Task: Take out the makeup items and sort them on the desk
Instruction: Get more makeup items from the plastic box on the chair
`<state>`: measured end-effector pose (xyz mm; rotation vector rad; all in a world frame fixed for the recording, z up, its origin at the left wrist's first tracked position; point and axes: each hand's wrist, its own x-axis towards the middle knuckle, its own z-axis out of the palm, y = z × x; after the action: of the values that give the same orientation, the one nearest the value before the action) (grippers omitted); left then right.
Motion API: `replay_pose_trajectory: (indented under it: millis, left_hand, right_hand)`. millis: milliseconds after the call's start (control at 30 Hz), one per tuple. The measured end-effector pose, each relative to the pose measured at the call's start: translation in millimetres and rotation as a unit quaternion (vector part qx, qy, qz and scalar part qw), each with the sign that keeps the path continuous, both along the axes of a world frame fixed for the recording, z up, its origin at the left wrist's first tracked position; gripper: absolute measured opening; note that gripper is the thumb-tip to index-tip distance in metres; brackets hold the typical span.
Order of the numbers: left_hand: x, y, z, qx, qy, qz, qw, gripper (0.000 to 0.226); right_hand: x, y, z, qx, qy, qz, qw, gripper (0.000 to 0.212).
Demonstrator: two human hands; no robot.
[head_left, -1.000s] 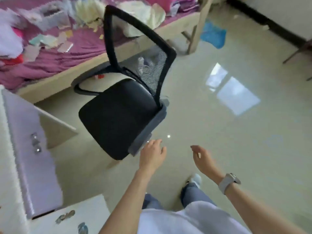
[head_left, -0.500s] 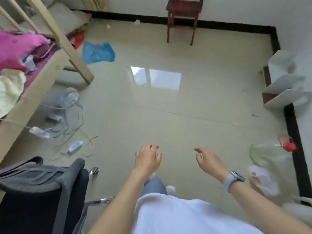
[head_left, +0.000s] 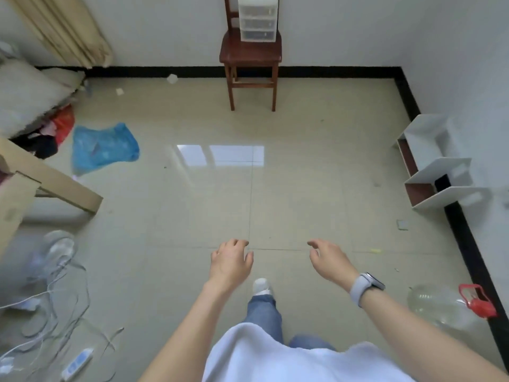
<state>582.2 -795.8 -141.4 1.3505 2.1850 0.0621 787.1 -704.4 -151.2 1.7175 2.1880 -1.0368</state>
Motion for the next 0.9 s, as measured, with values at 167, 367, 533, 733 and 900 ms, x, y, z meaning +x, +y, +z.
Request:
replay_pose_trajectory:
  millis: [167,367,533,733,900]
  left_hand:
    - [-42.0,139.6,17.9,0.021,-0.012,-0.030,0.999,0.038]
    - [-77.3,296.2,8.2,0.031,-0.028,-0.065,0.997,0.038]
    - [-113.1,447.1,5.5,0.027,-0.007,-0.069,0.997,0.040]
    - [-176.0,613.9,39.4,0.063,0.023,-0.047,0.997,0.040]
    - [-255.6,711.2,39.7,0.071,0.030,0.011,0.997,0.039]
  right_hand:
    - [-48.0,115.3,23.6,0.023,0.009,-0.019,1.000,0.037]
    - [-82.7,256.8,19.3,0.016,-0.002,-0.047,0.999,0.037]
    - [-123.6,407.7,15.4,0.037,0.015,-0.040,0.998,0.037]
    - [-204.1,583.4,39.1,0.066,0.021,0.011,0.998,0.036]
    - [-279.4,699.1,36.1,0.053,0.024,0.056,0.997,0.036]
